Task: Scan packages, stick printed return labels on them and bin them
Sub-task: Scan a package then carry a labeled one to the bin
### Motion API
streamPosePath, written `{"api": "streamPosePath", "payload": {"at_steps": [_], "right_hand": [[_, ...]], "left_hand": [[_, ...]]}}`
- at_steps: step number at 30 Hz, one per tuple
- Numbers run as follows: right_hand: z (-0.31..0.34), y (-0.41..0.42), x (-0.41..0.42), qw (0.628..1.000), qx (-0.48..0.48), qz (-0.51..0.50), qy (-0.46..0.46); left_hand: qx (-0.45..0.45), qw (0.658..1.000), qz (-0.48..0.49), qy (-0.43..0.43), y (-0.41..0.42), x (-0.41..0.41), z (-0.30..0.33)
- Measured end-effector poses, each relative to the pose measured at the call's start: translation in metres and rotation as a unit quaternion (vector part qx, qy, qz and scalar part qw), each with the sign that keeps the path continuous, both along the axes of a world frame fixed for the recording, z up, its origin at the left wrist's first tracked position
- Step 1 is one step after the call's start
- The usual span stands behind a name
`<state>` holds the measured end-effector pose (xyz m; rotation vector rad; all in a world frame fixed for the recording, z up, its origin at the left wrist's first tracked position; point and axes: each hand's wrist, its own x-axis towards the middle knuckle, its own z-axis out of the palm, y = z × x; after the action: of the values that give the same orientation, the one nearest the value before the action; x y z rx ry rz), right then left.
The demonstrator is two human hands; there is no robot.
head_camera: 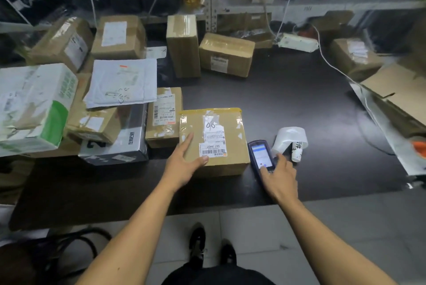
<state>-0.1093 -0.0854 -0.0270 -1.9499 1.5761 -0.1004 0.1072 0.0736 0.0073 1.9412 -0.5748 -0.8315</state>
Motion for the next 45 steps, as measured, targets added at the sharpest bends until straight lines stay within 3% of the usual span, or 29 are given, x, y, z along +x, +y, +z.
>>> {"api": "streamPosePath", "payload": {"at_steps": [2,7,14,20,28,45], "right_hand": [[-0.004,0.0,-0.005,0.997,0.037,0.028,0.061],[-0.007,-0.007,0.007,0.994,0.059,0.034,0.083],[0.003,-0.012,-0.002,0.993,0.099,-0.034,-0.052],[0.035,-0.016,-0.013,0.992,0.062,-0.027,-0.11],[0.076,-0.014,-0.03,0.982,0.095,0.162,-0.017],[0.098,-0.009,-0.045,0.981,0.109,0.157,-0.019]], "left_hand": [[-0.008,1.0,0.004,-0.015,-0.006,-0.003,0.003],[-0.011,0.997,0.031,-0.076,-0.021,-0.02,0.008],[-0.027,0.992,0.069,-0.105,-0.036,-0.036,0.009],[-0.031,0.978,0.091,-0.183,-0.053,-0.043,-0.001],[-0.006,0.967,0.078,-0.242,-0.06,-0.043,-0.007],[-0.013,0.96,0.082,-0.267,-0.063,-0.049,-0.014]]}}
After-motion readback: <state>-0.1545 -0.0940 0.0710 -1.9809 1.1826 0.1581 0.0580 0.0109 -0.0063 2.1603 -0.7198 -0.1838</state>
